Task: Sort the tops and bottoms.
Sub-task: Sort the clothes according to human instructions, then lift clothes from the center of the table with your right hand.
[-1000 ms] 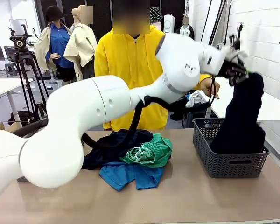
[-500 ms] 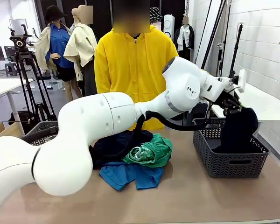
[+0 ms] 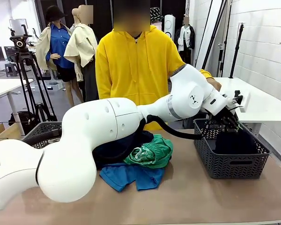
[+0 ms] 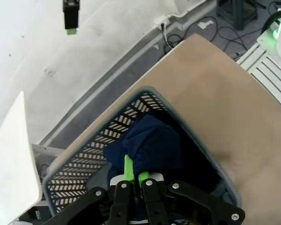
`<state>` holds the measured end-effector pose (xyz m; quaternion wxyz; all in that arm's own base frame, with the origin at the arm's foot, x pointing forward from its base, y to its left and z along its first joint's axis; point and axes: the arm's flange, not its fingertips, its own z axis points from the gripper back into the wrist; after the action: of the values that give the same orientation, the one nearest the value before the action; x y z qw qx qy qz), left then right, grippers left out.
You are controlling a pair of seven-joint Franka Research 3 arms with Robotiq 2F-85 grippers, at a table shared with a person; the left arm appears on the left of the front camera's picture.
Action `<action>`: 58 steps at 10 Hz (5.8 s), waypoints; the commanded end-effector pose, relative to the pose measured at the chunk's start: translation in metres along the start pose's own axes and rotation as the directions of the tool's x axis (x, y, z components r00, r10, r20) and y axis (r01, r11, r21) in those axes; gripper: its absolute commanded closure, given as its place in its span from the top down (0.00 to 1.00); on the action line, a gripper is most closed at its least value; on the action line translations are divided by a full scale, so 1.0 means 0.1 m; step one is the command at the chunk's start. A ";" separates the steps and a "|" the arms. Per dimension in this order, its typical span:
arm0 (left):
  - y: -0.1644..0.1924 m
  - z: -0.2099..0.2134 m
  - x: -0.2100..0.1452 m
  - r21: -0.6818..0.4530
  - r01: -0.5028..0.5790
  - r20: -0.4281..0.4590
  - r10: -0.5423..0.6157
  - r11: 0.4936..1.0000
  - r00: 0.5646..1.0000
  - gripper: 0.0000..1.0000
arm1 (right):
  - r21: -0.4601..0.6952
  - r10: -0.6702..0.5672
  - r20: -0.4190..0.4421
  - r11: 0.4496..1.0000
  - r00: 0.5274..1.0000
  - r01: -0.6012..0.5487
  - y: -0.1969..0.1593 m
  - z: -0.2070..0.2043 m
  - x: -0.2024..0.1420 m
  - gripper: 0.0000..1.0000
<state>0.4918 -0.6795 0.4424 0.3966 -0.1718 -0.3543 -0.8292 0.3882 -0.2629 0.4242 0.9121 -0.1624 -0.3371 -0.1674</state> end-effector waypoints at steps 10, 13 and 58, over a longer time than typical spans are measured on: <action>-0.09 0.74 -0.03 -0.277 -0.164 -0.138 0.130 0.947 0.982 1.00 | -0.001 0.010 -0.007 1.000 1.000 -0.010 -0.02 0.00 -0.01 1.00; -0.07 0.97 -0.06 -0.361 -0.145 -0.103 0.115 0.921 0.988 1.00 | -0.001 0.010 -0.007 1.000 1.000 -0.010 -0.02 0.00 -0.01 1.00; -2.52 6.64 -3.92 0.836 -0.344 0.288 0.875 -0.428 -0.390 1.00 | 0.427 0.120 0.408 0.851 0.905 -0.306 2.21 1.80 1.02 1.00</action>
<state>0.5435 0.1176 0.5613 0.9758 0.0969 -0.1911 0.0426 0.4571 -0.0145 0.5639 0.8665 -0.0437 -0.4967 0.0252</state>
